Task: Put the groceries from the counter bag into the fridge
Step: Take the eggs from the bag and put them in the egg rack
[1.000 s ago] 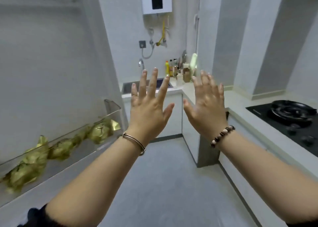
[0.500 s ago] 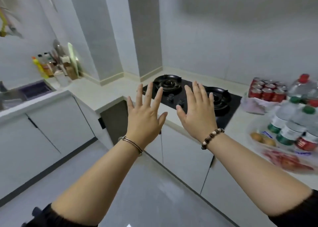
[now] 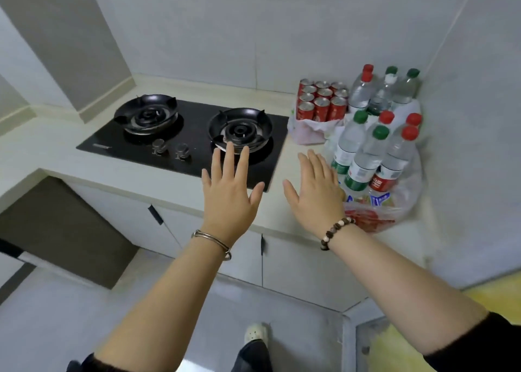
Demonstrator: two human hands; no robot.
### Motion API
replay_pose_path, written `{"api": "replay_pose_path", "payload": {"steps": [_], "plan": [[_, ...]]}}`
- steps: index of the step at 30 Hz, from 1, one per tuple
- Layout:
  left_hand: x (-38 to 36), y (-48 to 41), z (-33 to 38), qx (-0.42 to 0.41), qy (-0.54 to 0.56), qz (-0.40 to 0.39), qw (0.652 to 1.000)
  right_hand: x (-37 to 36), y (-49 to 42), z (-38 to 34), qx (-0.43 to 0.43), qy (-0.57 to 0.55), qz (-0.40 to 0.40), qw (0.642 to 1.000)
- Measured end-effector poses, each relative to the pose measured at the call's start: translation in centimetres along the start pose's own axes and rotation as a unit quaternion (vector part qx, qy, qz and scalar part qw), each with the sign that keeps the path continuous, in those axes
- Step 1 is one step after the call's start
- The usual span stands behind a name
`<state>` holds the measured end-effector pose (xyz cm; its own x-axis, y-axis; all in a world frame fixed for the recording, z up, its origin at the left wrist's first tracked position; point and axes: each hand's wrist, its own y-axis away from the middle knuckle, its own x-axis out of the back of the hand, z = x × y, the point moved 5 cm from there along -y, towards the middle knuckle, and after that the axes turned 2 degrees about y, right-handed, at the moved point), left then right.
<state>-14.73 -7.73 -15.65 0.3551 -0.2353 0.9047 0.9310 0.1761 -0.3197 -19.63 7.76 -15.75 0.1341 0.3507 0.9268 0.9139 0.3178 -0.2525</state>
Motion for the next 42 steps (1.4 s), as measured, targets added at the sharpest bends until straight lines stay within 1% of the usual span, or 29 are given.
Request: {"api": "replay_pose_path", "payload": {"steps": [4,7,10,12,14,15,18,21,22,25,28,33,37,39,42], "plan": [[-4.8,-3.7,1.3,-0.060,0.051,-0.036,0.996,-1.5,-1.9,5.4,-0.050,-0.017,-0.003,0.999],[-9.1,-6.5,2.5,-0.091,0.095,-0.088,0.987,-2.0,-3.5,8.9,-0.089,-0.054,0.023,0.994],[-13.3,-8.7,3.4,-0.127,0.109,-0.141,0.976,-2.4,-4.6,12.1,-0.152,-0.088,0.028,0.984],[-15.4,-10.0,4.0,-0.150,0.123,-0.155,0.969,-3.1,-5.4,14.1,-0.191,-0.093,0.002,0.977],[-16.7,-10.9,4.8,-0.182,0.149,-0.150,0.960,-4.3,-5.9,15.8,-0.206,-0.082,-0.059,0.973],[-17.1,-11.3,5.3,-0.198,0.165,-0.143,0.956,-4.9,-6.0,16.5,-0.204,-0.069,-0.086,0.973],[-18.3,-12.0,6.9,-0.229,0.211,-0.135,0.941,-6.1,-5.8,17.9,-0.201,-0.042,-0.127,0.971],[-19.6,-12.3,8.4,-0.235,0.213,-0.159,0.935,-7.3,-5.7,18.5,-0.179,0.005,-0.177,0.968],[-20.3,-12.3,8.9,-0.238,0.207,-0.176,0.932,-7.7,-5.9,18.5,-0.157,0.030,-0.196,0.967],[-22.8,-12.3,9.3,-0.217,0.176,-0.273,0.921,-9.3,-6.2,17.4,-0.079,0.107,-0.243,0.961],[-24.7,-12.4,9.0,-0.203,0.149,-0.305,0.918,-10.9,-6.5,16.7,-0.036,0.153,-0.250,0.956],[-26.4,-12.8,9.2,-0.194,0.110,-0.304,0.926,-12.7,-7.2,17.2,-0.035,0.181,-0.260,0.948],[-26.5,-13.0,9.5,-0.187,0.115,-0.295,0.930,-13.0,-7.8,17.4,-0.039,0.171,-0.274,0.946],[-26.1,-13.1,9.5,-0.191,0.130,-0.268,0.935,-12.8,-8.2,17.6,-0.038,0.162,-0.280,0.945],[-25.0,-13.3,9.3,-0.201,0.172,-0.221,0.939,-11.8,-8.6,17.8,-0.044,0.147,-0.269,0.951]]}}
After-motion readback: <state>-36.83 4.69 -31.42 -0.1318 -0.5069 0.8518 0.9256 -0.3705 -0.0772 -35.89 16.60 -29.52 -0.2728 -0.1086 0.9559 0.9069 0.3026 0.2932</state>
